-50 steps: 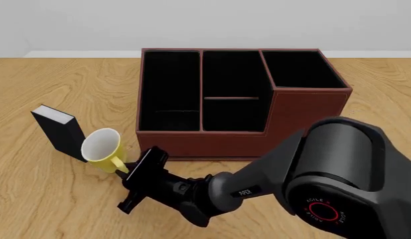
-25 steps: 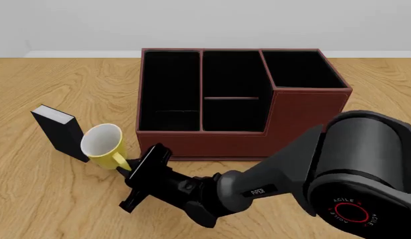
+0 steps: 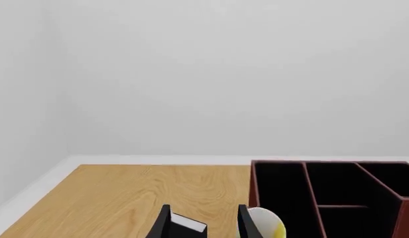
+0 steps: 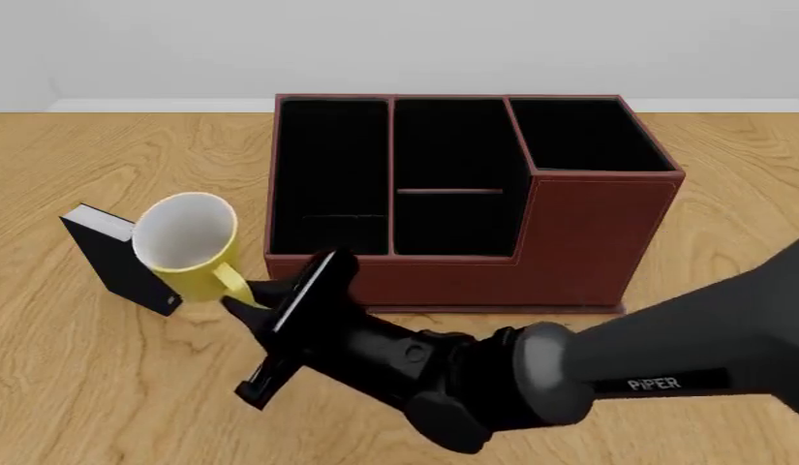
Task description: Pick up the yellow and white mug and place it to the right of the caddy.
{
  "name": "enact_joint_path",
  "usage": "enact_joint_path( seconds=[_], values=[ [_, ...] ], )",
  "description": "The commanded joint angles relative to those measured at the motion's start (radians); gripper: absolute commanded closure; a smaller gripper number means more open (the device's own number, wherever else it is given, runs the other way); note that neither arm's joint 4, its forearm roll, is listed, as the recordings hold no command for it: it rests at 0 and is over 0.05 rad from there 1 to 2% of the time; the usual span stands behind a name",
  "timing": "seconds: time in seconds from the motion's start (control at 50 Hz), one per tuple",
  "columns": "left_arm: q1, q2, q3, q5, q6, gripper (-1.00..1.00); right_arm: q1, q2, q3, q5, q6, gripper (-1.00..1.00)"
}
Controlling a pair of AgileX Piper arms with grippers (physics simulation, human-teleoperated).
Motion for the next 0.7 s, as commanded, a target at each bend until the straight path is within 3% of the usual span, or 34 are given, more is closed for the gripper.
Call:
enact_joint_path(
  seconds=[0.02,0.06,0.2,0.22,0.5,0.7],
  values=[
    [0.012,0.000,-0.046,0.025,0.046,-1.00,0.004,-0.186,0.090,0.053,0.047,1.00],
    [0.023,0.000,-0.051,0.026,0.039,-1.00,0.004,-0.229,0.131,0.018,0.007,1.00],
    [0.054,0.000,-0.088,0.041,0.032,-1.00,-0.007,-0.338,0.180,0.071,0.018,1.00],
    [0.054,0.000,-0.093,0.041,0.030,-1.00,-0.023,-0.355,0.180,0.114,0.021,1.00],
    [0.046,0.000,-0.141,0.065,0.055,-1.00,-0.001,-0.536,0.247,0.178,-0.032,1.00],
    [0.039,0.000,-0.141,0.058,0.059,-1.00,-0.022,-0.673,0.283,0.252,-0.031,1.00]
  ],
)
